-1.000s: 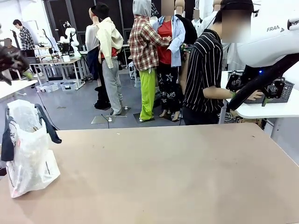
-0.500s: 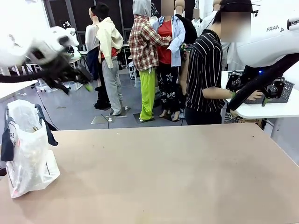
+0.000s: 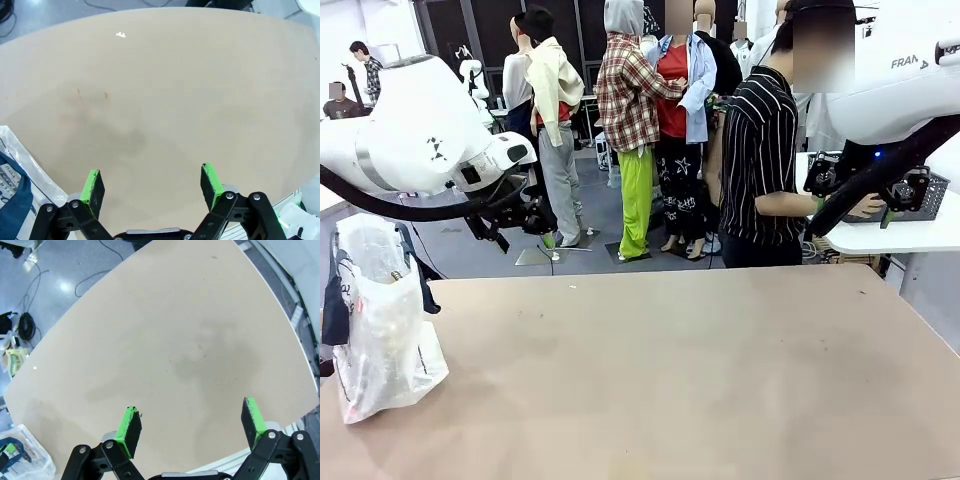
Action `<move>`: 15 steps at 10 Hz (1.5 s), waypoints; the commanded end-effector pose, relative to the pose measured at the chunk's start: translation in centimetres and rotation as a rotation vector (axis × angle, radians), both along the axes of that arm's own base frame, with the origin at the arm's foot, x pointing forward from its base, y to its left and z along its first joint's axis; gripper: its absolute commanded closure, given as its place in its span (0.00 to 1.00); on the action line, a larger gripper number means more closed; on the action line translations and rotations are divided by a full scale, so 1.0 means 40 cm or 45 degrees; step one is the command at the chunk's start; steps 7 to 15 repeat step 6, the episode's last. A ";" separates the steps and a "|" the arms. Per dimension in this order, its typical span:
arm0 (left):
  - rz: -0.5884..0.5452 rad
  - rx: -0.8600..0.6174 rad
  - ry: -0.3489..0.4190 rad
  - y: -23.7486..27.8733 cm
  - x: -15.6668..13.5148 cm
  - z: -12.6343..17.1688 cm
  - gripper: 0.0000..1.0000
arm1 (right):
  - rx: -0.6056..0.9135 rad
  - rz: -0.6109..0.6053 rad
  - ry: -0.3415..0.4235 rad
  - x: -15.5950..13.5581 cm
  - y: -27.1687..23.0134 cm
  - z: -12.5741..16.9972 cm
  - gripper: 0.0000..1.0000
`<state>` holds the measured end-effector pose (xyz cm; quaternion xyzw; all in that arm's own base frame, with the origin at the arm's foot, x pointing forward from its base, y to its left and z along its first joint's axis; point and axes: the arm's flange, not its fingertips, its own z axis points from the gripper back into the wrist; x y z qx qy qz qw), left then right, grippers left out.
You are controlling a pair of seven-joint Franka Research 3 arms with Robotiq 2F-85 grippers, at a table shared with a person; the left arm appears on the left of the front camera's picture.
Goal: Transfer purchased items from the store into the shopping bag.
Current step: Move the Reusable shopping bag to the right side of the table.
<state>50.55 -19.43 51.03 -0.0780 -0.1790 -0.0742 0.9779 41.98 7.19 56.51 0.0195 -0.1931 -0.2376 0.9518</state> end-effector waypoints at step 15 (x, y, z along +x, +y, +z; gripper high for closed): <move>-0.006 0.001 -0.008 0.000 -0.003 0.014 0.00 | 0.019 0.020 0.011 -0.003 -0.002 -0.002 0.00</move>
